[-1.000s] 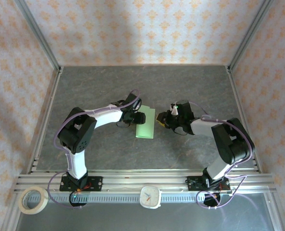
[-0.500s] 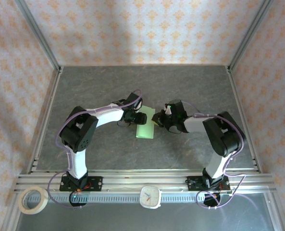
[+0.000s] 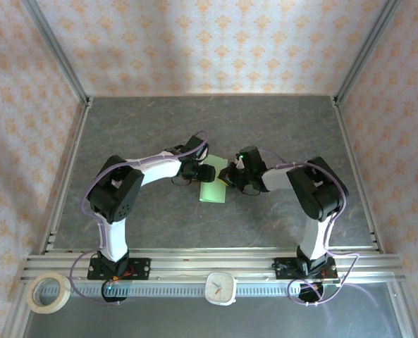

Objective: Fold a paper plane with a square sheet of paper (pick it up from the middle)

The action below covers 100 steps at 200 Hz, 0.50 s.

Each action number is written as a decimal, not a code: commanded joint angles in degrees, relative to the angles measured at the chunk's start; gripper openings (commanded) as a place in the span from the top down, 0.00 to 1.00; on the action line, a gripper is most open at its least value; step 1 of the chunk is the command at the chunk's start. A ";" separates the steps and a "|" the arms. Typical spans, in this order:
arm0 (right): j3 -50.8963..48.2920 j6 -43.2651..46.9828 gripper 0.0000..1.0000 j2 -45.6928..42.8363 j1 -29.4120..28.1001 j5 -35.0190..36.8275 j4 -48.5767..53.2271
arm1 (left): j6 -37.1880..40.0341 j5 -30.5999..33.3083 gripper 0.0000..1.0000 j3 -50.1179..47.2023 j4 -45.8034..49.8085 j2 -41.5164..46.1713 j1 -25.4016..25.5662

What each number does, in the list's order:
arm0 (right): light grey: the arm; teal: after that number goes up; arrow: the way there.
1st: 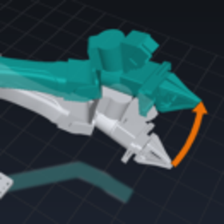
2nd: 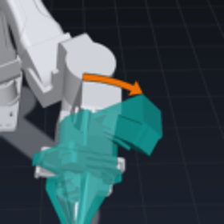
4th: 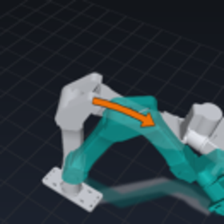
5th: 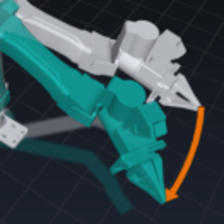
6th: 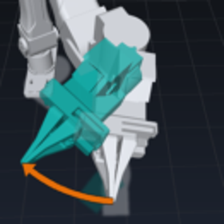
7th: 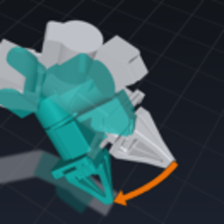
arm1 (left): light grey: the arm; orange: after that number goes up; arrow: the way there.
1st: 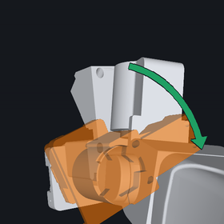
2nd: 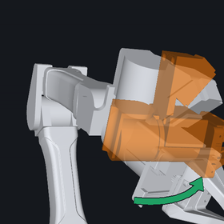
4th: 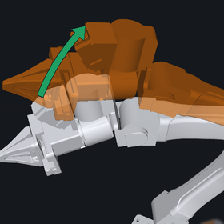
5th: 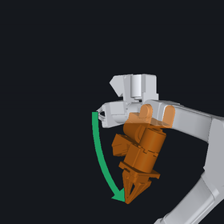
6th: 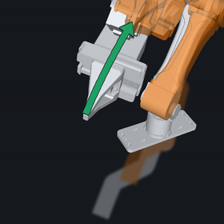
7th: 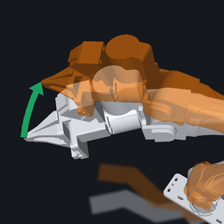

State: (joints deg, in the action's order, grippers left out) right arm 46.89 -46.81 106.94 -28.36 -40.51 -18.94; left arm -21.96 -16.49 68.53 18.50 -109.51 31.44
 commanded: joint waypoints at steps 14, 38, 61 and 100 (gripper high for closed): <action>-1.38 2.79 0.93 1.48 -0.22 4.26 4.08 | 0.01 -0.85 0.36 -1.52 -0.83 -0.44 -0.22; -2.42 3.26 0.93 1.45 -0.30 4.84 4.50 | -0.32 -1.29 0.36 -1.82 -1.32 1.66 -0.24; -2.68 3.90 0.93 1.09 -0.30 5.29 5.36 | -0.59 -1.47 0.35 -2.08 -1.46 2.00 -0.24; -2.85 4.36 0.94 0.70 -0.56 5.99 6.28 | -0.83 -1.30 0.35 -2.43 -1.62 2.80 -0.15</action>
State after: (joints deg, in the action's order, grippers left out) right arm 46.61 -44.34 106.80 -28.58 -39.53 -18.98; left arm -22.41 -17.50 67.11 17.19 -108.44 31.44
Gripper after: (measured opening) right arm 0.063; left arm 0.646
